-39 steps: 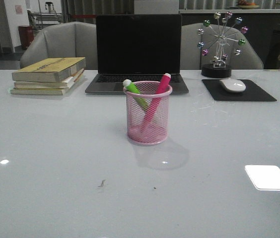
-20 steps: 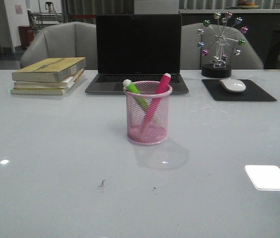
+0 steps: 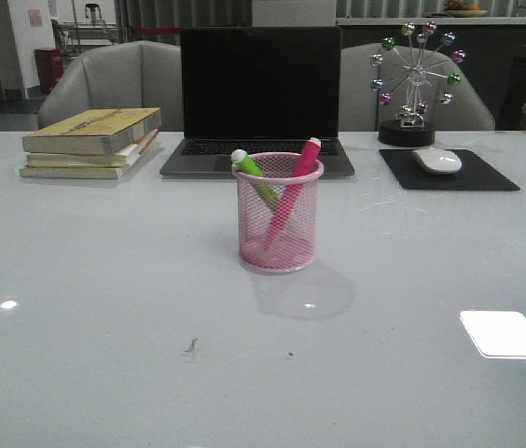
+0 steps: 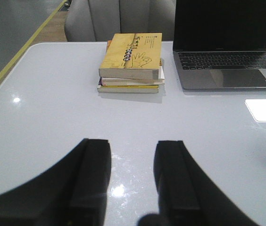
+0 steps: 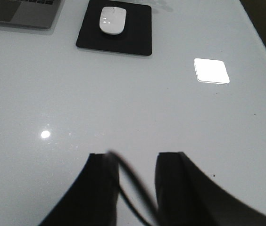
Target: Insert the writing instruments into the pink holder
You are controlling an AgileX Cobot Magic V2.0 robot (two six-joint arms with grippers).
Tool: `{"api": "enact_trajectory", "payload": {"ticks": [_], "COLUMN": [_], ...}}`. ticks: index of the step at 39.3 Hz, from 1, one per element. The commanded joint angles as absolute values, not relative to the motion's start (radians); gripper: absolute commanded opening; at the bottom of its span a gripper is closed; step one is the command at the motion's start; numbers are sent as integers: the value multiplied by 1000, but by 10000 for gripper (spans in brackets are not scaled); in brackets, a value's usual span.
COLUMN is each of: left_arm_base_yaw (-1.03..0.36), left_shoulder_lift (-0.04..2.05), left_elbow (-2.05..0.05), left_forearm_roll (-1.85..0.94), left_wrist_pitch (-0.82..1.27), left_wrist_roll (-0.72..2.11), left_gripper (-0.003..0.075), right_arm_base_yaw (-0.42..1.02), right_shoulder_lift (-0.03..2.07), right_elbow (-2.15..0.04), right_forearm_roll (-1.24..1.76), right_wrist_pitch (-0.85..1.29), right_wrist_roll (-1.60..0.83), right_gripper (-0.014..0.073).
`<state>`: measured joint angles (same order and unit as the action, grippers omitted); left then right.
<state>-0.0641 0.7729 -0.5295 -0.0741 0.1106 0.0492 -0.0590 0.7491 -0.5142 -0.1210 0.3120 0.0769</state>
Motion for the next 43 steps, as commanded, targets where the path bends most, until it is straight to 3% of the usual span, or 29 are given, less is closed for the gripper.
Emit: {"api": "enact_trajectory", "payload": {"ticks": [1,11,43], "left_arm_base_yaw": [-60,-60,-60], "left_shoulder_lift": [767,767,767], "left_elbow": [-560,-560,-560], "left_forearm_roll": [-74,-74,-74], "left_wrist_pitch": [30,30,30], "left_wrist_roll": [49,49,49], "left_gripper": [308,308,308], "right_arm_base_yaw": [-65,-65,-65], "right_shoulder_lift": [747,747,747], "right_elbow": [-541,-541,-541], "right_forearm_roll": [-135,-126,-132], "right_wrist_pitch": [211,209,218], "right_wrist_roll": [70,70,70], "right_gripper": [253,20,25]}}
